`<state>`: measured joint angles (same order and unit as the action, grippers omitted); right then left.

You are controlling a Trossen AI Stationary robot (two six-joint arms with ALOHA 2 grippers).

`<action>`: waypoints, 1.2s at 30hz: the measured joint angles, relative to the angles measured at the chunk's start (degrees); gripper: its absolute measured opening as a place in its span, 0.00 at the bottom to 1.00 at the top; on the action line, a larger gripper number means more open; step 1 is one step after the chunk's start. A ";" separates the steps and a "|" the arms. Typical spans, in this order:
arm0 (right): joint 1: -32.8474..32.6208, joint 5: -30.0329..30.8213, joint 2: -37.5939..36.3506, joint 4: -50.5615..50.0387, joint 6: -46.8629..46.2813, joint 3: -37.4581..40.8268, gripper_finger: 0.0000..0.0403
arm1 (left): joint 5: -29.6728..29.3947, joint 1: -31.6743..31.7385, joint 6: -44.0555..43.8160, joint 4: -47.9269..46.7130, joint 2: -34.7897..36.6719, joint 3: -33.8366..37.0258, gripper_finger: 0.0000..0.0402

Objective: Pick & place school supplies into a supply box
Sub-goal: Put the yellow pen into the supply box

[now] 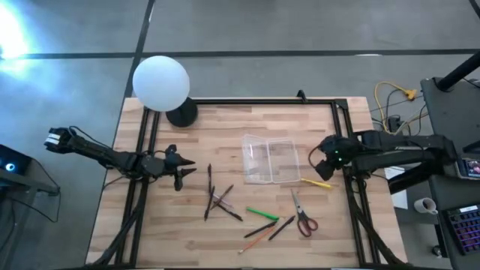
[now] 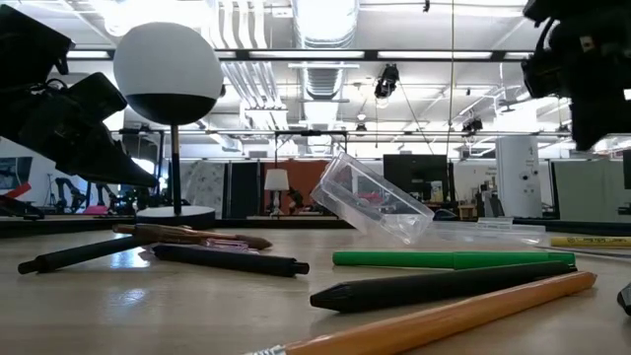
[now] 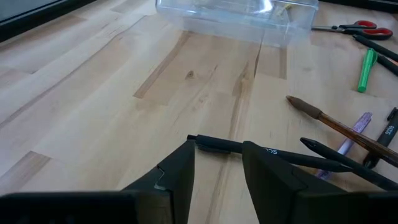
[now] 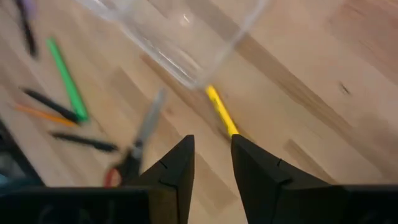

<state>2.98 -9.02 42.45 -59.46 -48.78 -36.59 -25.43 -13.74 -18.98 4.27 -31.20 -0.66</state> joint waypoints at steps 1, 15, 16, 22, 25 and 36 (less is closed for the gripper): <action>0.00 -0.85 0.99 -0.58 0.65 -0.05 0.26 | 0.00 0.00 0.00 -0.02 -0.02 0.00 0.30; -0.64 -4.09 13.12 0.28 5.48 1.76 0.35 | 0.00 0.00 0.00 -0.02 -0.02 0.00 0.30; -1.11 -4.08 13.75 0.55 5.47 1.76 0.38 | 0.02 -0.01 -0.01 -0.02 -0.01 0.01 0.30; -4.77 -2.81 18.79 2.84 5.47 1.76 0.52 | 0.02 0.00 -0.02 -0.02 0.00 0.00 0.30; -7.82 -0.53 22.57 2.99 5.39 1.79 0.56 | 0.00 -0.01 -0.01 -0.02 -0.01 0.01 0.30; -12.90 7.77 34.84 6.50 -0.30 1.04 0.56 | 0.01 0.00 0.00 -0.01 0.00 0.00 0.30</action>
<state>-9.91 -1.26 77.29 -52.96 -49.08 -35.55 -25.42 -13.74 -18.98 4.27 -31.20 -0.67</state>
